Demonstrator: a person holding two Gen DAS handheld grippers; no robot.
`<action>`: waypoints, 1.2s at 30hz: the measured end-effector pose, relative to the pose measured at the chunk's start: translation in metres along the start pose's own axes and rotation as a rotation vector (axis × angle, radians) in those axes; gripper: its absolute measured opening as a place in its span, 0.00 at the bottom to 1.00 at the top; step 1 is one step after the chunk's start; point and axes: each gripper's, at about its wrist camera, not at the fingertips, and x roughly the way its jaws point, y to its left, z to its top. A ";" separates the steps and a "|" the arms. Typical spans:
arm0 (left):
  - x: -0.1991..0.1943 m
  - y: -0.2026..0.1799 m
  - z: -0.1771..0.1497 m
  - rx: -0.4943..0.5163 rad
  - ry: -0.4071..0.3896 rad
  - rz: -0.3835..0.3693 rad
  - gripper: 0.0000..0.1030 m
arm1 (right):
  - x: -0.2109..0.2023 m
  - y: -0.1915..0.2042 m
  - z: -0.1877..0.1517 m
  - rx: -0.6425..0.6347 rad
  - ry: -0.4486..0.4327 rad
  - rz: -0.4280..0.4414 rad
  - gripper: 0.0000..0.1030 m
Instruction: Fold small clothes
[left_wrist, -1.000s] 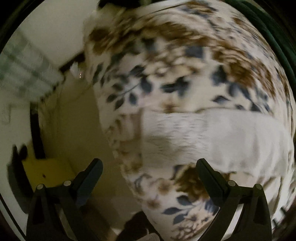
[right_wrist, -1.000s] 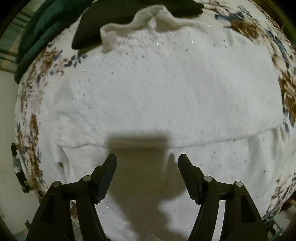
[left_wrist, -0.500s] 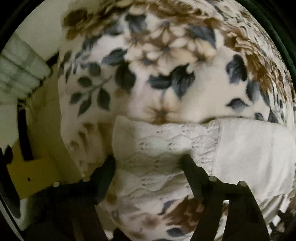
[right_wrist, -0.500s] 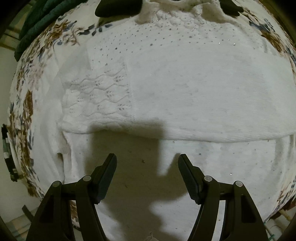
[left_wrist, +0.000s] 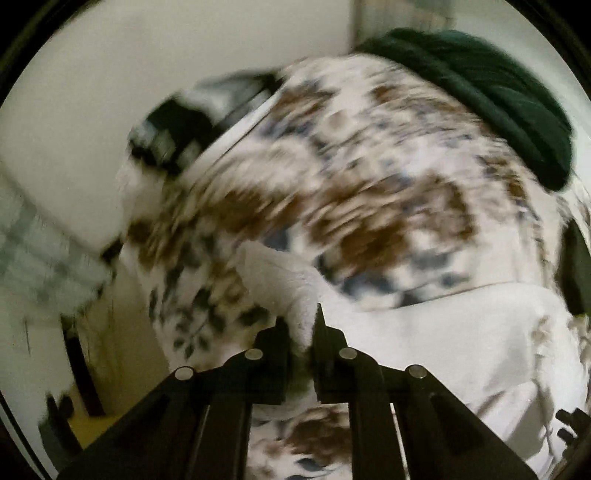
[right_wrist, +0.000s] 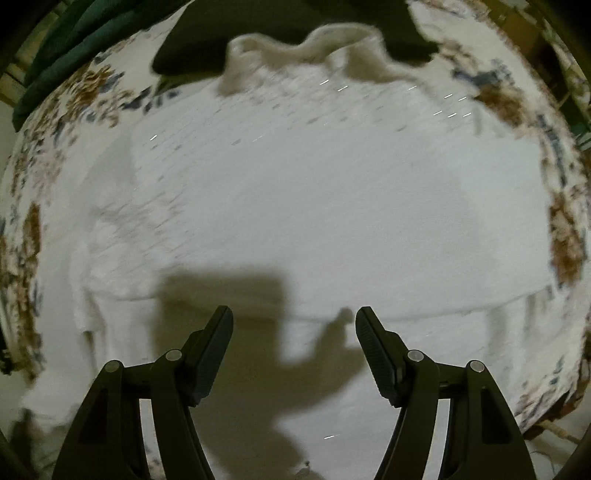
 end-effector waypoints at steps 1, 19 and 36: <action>-0.012 -0.020 0.005 0.035 -0.023 -0.007 0.08 | -0.002 -0.009 0.003 0.007 -0.005 0.000 0.70; -0.119 -0.479 -0.159 0.595 0.022 -0.455 0.11 | -0.019 -0.295 0.037 0.237 -0.007 0.019 0.75; -0.082 -0.353 -0.117 0.419 -0.072 -0.114 0.89 | -0.009 -0.291 0.066 0.287 0.094 0.441 0.75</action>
